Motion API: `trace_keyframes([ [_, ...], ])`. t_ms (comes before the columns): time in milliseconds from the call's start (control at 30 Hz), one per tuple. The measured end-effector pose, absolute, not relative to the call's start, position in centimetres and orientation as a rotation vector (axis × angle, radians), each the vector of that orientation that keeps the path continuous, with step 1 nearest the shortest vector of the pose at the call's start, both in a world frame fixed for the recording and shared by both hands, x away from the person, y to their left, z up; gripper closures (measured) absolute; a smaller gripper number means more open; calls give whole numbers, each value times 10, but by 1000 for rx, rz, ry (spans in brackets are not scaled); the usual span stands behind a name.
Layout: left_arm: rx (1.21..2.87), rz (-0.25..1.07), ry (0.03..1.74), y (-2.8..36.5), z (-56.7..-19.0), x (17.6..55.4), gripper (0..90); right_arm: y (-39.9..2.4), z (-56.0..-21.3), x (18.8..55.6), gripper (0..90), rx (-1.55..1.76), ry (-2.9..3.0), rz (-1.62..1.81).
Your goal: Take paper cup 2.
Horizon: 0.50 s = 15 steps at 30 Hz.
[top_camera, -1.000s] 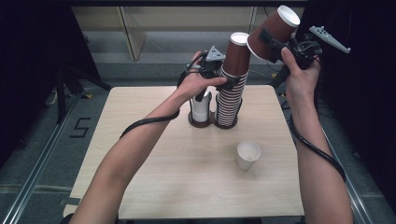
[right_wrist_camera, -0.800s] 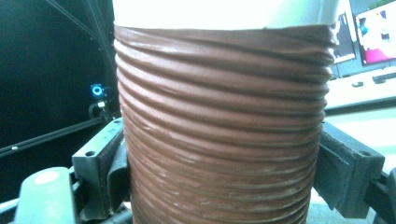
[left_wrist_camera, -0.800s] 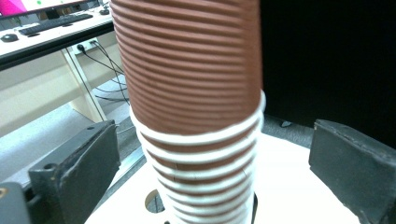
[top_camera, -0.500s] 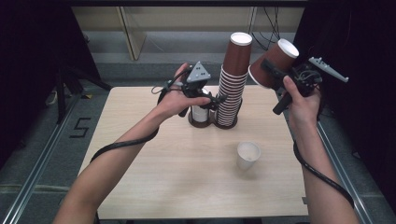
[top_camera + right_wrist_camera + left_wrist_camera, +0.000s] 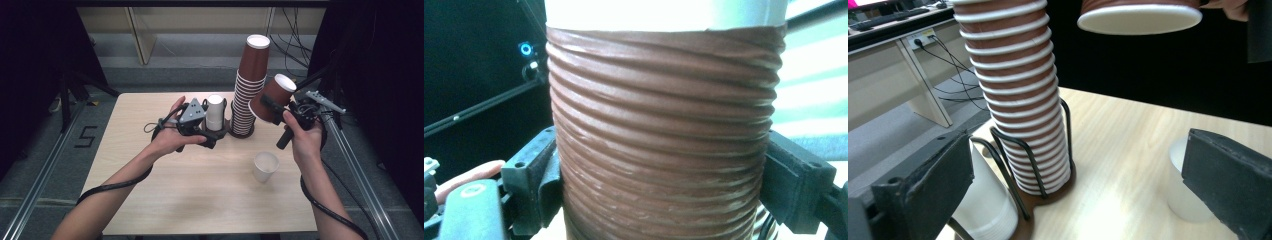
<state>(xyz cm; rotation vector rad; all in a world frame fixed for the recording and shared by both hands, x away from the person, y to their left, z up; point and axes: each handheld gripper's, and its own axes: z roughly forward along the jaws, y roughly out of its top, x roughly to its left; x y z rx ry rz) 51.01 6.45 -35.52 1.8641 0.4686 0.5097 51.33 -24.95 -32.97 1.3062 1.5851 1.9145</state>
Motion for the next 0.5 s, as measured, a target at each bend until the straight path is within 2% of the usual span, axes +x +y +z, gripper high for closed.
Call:
trace_keyframes([
  [500, 1873, 486, 462, 68, -384, 486, 0, -198, -379, 503, 167, 1509, 1757, 1998],
])
